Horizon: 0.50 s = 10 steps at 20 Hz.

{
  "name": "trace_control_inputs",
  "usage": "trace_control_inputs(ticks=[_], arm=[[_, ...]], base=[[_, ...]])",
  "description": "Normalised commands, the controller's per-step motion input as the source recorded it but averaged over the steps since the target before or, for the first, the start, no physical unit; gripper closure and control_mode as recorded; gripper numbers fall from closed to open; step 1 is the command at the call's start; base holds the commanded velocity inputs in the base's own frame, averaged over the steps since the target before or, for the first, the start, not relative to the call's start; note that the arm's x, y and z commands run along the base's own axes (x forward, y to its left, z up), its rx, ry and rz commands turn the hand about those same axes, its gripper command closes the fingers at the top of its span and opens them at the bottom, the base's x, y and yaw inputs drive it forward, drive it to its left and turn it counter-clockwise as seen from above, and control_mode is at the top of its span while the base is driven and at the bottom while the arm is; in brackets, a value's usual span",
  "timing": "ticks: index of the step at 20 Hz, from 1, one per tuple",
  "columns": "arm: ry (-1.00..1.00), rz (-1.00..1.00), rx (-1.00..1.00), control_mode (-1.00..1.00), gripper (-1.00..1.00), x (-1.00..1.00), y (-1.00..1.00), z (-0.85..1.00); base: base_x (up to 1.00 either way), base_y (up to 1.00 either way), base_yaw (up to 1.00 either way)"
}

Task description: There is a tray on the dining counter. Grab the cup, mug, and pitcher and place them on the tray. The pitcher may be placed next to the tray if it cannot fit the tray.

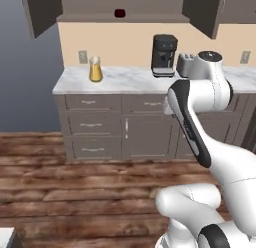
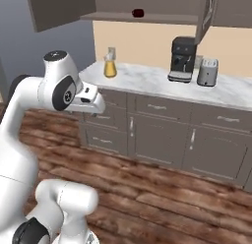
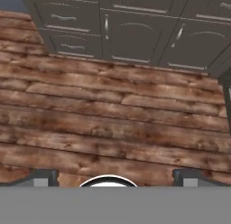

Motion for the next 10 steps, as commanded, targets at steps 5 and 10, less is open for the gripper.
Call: trace_control_inputs(ticks=[5, 10], arm=[[0.00, 0.00, 0.00, 1.00, -1.00, 0.00, 0.00, 0.00], [0.00, 0.00, 0.00, 1.00, -1.00, 0.00, 0.00, 0.00]], base=[[0.71, 0.00, -0.21], [0.77, 0.04, -0.05]])
